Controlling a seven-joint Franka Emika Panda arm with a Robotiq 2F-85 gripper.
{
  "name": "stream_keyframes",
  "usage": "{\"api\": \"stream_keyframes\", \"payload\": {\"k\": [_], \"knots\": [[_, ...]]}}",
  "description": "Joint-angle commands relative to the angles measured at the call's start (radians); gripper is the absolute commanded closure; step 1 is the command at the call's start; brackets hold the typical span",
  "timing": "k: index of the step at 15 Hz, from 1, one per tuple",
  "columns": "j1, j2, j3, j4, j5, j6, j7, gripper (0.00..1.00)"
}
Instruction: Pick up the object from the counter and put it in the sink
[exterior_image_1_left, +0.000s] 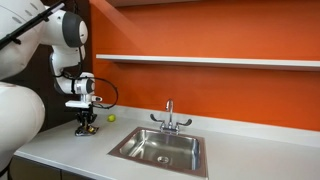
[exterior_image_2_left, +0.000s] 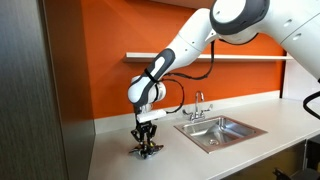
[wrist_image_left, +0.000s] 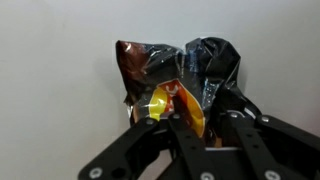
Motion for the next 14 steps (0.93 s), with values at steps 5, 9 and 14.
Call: {"api": "stream_keyframes", "payload": {"k": [5,9,14], "knots": [[0.013,0.008,-0.013,0.043,-0.016,-0.047,0.049,0.99],[0.016,-0.011,-0.013,0.043,-0.016,-0.063,0.066,0.99],[0.024,-0.067,-0.011,0.050,-0.018,-0.094,0.084,0.99]]}}
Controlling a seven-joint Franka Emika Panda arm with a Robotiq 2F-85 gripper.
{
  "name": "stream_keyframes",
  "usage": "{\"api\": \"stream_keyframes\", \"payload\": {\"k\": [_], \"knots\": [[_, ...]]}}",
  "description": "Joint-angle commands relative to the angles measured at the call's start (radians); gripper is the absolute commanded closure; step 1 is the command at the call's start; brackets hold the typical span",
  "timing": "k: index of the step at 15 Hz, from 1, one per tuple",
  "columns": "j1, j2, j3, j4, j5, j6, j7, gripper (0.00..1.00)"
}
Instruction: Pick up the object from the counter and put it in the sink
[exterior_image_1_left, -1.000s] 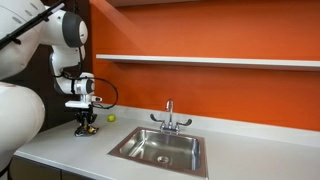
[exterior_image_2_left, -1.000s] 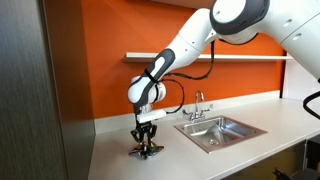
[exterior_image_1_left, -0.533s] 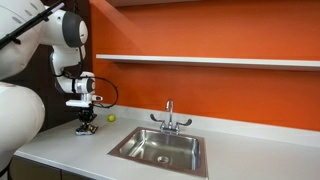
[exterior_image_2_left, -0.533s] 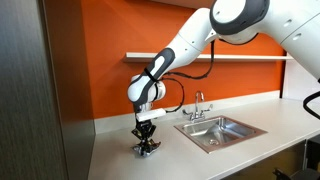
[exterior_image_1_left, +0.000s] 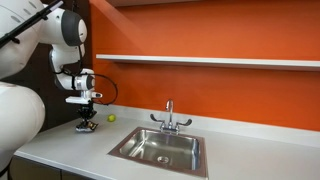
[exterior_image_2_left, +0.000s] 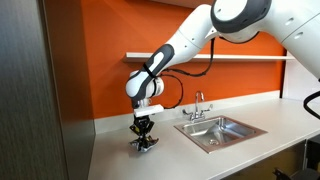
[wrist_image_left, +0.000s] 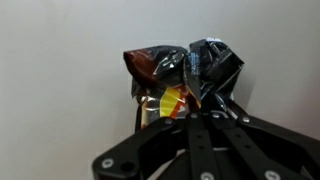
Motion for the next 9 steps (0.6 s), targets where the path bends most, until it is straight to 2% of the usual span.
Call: {"api": "stream_keyframes", "payload": {"k": [1,9], "knots": [[0.019,-0.068,-0.007,0.007,-0.020,-0.069,0.050,0.99],[0.009,-0.184,-0.008,-0.038,-0.021,-0.109,0.090,0.99]]}}
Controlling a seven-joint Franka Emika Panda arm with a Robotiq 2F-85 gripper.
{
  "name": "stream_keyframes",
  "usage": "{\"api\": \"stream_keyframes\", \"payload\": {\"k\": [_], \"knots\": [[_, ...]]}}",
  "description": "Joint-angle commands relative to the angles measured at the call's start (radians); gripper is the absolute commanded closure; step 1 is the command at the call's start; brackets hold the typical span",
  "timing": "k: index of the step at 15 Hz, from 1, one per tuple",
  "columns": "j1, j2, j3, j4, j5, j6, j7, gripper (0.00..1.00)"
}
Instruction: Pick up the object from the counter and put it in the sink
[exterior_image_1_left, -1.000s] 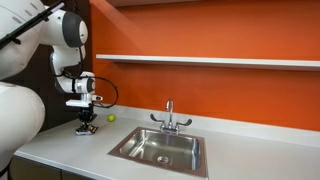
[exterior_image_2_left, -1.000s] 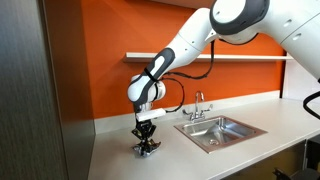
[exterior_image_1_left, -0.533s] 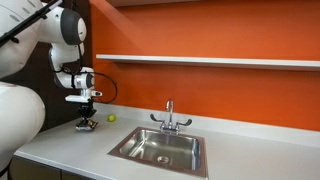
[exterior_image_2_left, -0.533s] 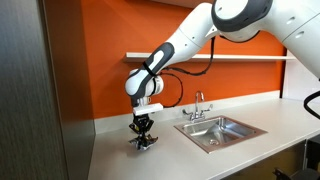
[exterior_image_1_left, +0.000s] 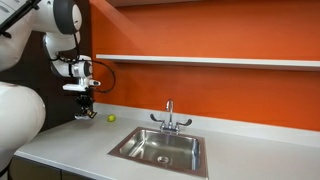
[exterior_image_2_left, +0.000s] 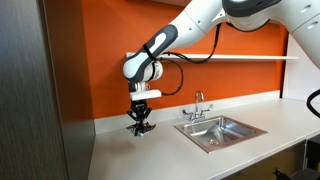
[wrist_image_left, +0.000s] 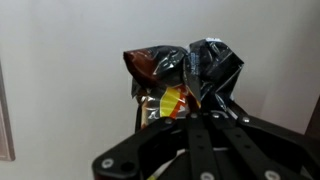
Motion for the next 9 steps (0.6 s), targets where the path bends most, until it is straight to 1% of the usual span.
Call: {"api": "stream_keyframes", "payload": {"k": [1,5,9], "knots": [[-0.015,-0.075,-0.011,-0.055,-0.020,-0.029,0.051,0.99],[-0.047,-0.139,-0.036,-0.120,-0.018,-0.021,0.073,0.99],[-0.099,-0.219,-0.063,-0.207,-0.013,-0.009,0.089,0.99]]}}
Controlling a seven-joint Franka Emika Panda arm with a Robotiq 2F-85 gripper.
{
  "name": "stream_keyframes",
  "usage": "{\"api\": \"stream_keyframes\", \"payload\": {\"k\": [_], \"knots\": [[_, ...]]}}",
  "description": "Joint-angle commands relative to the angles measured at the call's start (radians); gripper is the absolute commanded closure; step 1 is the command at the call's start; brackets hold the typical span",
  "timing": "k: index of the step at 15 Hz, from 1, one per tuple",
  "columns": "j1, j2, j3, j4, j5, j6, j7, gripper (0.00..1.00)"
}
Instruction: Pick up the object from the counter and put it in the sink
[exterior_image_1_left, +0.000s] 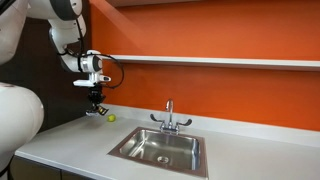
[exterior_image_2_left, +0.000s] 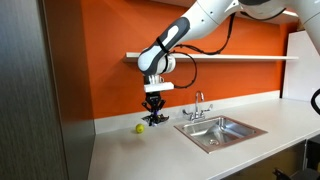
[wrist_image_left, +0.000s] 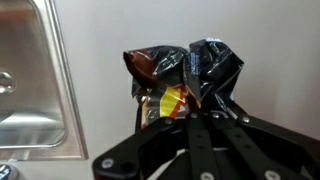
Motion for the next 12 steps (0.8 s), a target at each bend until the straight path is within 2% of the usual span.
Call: {"api": "stream_keyframes", "payload": {"k": [1,12], "knots": [[-0.056,-0.114,-0.010,-0.117,-0.011,0.002,0.043,0.99],[-0.232,-0.315,-0.069,-0.377,-0.001,0.043,0.052,0.99]]}}
